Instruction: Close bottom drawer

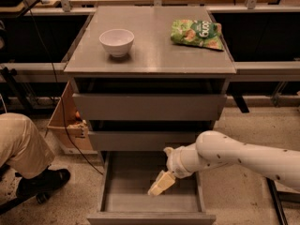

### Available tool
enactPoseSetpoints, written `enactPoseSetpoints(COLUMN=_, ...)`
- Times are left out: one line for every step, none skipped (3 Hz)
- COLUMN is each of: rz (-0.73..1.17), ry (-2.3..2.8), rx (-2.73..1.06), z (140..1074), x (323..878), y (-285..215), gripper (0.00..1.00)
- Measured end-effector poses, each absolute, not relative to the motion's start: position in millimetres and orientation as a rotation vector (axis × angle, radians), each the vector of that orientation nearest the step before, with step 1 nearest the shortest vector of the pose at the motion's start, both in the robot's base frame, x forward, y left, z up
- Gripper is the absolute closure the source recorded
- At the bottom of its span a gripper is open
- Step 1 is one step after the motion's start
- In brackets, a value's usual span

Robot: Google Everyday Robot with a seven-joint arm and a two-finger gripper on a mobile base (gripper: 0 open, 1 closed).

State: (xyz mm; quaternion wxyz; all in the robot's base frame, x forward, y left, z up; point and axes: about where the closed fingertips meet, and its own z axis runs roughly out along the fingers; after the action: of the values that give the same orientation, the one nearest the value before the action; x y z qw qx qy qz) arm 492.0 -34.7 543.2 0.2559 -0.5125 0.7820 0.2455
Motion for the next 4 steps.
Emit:
enactPoseSetpoints(rz=0.725, ry=2.112, rx=-1.375, z=495, x=490, y=-7, gripper=0.00)
enactPoseSetpoints(rz=0.725, ry=2.112, rx=-1.375, z=495, x=490, y=-7, gripper=0.00)
enactPoseSetpoints(rz=0.630, ry=2.136, rx=-1.427, z=483, x=492, y=-5, gripper=0.00)
enactPoseSetpoints(rz=0.369, ry=2.236, rx=-1.500, z=434, x=487, y=-36, gripper=0.00)
